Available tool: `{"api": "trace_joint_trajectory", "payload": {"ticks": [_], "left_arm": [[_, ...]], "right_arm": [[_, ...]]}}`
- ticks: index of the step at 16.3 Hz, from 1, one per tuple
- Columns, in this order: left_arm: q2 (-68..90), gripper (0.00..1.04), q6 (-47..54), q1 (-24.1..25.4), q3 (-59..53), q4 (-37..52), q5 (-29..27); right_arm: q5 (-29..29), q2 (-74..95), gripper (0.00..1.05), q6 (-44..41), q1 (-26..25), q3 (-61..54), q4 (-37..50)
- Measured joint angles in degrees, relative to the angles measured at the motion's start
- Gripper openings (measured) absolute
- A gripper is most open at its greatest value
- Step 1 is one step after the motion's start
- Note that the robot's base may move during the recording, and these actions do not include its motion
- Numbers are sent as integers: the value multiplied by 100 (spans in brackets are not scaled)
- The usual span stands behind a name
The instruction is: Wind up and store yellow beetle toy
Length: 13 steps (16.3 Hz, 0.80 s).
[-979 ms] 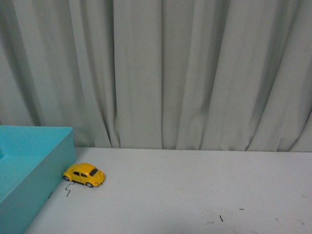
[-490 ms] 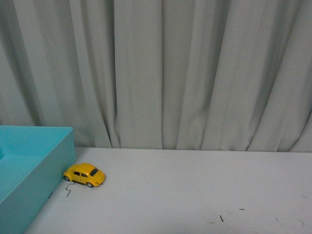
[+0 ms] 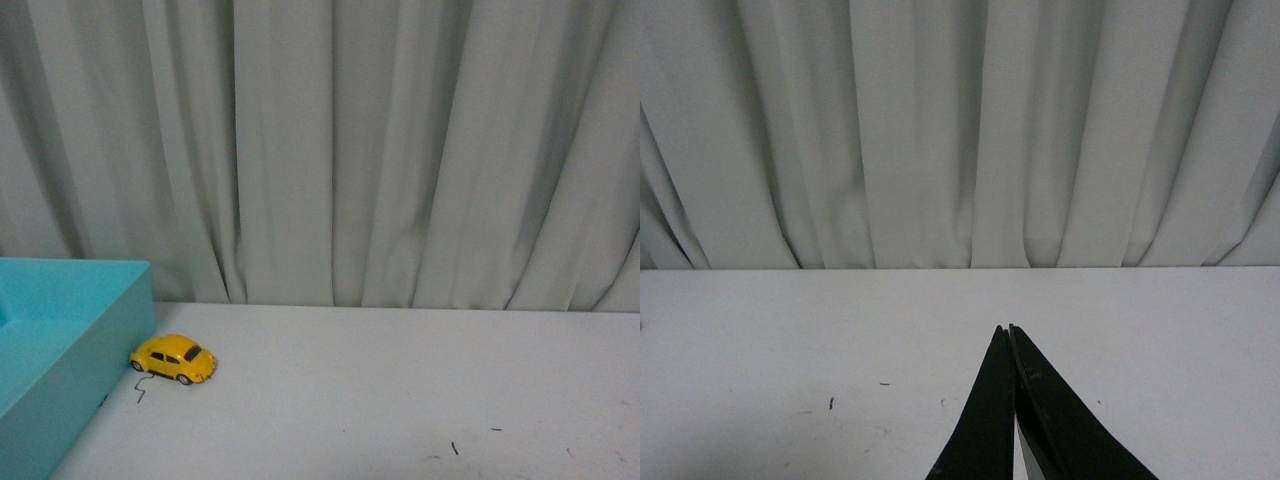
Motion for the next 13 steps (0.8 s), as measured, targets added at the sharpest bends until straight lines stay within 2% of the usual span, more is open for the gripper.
{"api": "trace_joint_trajectory", "payload": {"ticks": [1,2,6,8,10,11,13], "left_arm": [[0,98,0,0,0,0,2],[0,98,0,0,0,-2,0],[0,98,0,0,0,-2,4],[0,98,0,0,0,0,-2],[0,98,0,0,0,0,0],[0,98,0,0,0,0,0],[0,98,-2,0,2,0,0]], "right_arm": [[2,-140,2,0,0,0,-225],[0,-671,2,0,-7,2,-999],[15,-994,2,0,-22,2,-1067],[15,-1001,17,0,-22,2,-1062],[15,-999,49,0,-22,2,-1062],[15,-999,58,0,-22,2,-1062],[15,-999,68,0,-22,2,-1062]]}}
